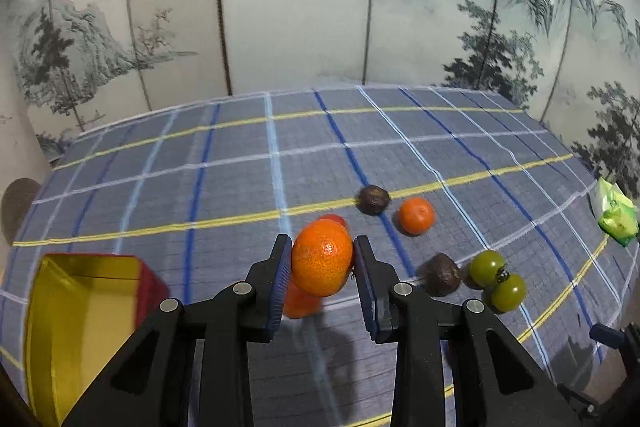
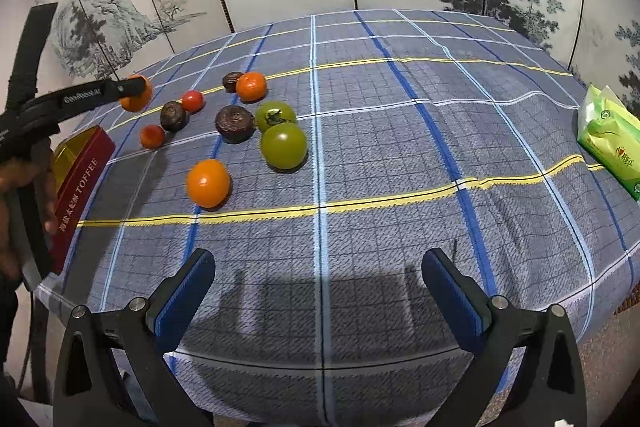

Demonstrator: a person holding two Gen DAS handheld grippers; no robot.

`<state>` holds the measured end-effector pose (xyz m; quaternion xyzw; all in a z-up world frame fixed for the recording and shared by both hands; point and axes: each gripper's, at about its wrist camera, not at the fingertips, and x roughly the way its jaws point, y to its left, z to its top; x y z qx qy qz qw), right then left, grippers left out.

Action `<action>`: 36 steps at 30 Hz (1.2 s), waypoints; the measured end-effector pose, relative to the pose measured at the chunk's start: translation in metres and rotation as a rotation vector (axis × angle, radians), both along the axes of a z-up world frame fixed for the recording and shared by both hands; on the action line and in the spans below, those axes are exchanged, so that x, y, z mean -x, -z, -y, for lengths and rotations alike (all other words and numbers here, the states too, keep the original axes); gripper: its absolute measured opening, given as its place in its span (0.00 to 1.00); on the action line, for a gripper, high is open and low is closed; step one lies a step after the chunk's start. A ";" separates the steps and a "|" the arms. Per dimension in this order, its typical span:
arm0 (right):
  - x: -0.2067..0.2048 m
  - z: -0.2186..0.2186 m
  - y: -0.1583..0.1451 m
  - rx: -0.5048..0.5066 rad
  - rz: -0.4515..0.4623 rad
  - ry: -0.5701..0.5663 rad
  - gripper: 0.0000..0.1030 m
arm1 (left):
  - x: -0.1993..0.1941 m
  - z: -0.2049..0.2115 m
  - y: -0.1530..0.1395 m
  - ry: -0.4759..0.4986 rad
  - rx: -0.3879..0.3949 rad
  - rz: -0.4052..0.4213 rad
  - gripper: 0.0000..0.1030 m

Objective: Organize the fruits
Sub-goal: 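Carry the tangerine with the left gripper into the gold tin and open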

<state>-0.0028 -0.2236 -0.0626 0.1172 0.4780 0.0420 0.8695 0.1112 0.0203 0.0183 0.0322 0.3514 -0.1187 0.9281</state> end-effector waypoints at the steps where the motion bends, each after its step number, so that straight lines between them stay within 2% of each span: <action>1: 0.001 -0.002 -0.001 0.005 0.003 -0.003 1.00 | 0.001 -0.006 -0.004 -0.010 -0.001 0.004 0.31; 7: 0.005 -0.005 -0.006 0.012 0.011 -0.010 1.00 | 0.011 -0.044 -0.023 -0.072 -0.018 0.045 0.31; 18: 0.007 -0.017 -0.006 0.024 0.004 -0.036 1.00 | 0.025 -0.147 -0.049 -0.242 -0.024 0.079 0.31; 26: 0.008 -0.026 -0.006 0.030 0.000 -0.056 1.00 | 0.028 -0.209 -0.030 -0.349 -0.007 0.016 0.31; 36: 0.008 -0.034 -0.006 0.045 -0.003 -0.071 1.00 | 0.015 -0.224 0.006 -0.391 -0.022 -0.071 0.31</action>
